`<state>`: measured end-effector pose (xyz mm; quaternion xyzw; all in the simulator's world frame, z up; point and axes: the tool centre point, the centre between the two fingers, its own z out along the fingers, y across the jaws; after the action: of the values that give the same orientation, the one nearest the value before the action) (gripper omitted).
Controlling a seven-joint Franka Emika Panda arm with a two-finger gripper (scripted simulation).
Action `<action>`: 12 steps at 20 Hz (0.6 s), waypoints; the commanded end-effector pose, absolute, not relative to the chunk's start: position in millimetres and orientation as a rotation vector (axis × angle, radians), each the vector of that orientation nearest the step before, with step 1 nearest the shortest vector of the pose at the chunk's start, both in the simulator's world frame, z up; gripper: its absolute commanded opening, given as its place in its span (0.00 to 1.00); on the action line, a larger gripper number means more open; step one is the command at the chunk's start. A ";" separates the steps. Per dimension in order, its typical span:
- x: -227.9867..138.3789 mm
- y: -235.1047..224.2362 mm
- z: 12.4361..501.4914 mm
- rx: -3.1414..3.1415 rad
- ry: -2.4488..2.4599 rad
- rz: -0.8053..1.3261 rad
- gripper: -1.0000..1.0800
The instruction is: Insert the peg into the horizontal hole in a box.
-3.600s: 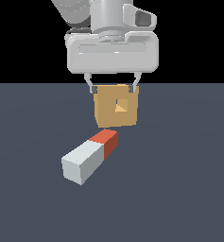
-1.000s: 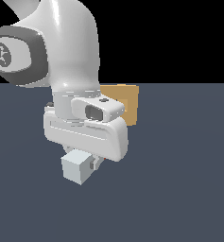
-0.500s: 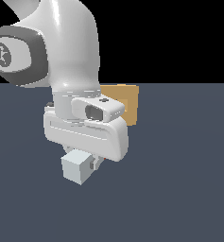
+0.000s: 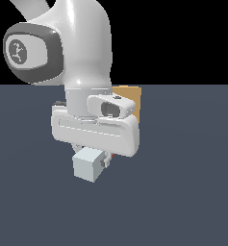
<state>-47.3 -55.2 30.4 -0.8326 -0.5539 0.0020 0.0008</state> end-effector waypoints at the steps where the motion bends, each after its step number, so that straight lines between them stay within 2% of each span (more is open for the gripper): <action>1: -35.5 -49.6 36.8 -2.582 -1.793 0.001 0.00; 12: 30.1 2.0 66.5 -2.303 -2.140 0.001 0.00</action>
<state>19.1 -7.7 59.5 -0.7480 -0.6637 0.0020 0.0003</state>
